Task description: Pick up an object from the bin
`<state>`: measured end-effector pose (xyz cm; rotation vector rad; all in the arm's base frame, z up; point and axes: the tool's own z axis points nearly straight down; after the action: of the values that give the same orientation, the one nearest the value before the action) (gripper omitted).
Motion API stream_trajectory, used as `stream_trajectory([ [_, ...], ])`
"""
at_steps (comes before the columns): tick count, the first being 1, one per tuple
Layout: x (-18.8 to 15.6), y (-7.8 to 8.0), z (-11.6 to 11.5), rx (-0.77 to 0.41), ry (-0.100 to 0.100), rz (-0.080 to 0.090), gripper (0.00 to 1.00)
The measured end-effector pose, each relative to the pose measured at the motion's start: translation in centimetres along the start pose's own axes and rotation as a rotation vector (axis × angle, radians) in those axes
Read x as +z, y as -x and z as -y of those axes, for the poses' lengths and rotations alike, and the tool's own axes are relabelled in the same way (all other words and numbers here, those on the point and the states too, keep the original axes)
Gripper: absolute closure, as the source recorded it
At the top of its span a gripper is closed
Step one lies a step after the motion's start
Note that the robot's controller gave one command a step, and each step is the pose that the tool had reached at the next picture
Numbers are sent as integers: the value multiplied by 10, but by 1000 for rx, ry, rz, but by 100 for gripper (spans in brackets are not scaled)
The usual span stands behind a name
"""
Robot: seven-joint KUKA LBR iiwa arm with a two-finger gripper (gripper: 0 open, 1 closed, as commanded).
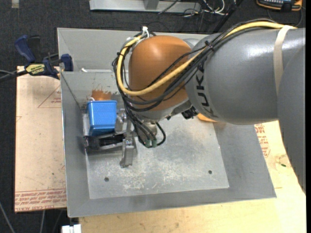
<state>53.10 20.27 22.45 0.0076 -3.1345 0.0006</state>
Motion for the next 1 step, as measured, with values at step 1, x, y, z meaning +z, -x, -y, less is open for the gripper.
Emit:
stream_trajectory([
  [1, -5, 2, 1, 4, 2, 8, 0],
])
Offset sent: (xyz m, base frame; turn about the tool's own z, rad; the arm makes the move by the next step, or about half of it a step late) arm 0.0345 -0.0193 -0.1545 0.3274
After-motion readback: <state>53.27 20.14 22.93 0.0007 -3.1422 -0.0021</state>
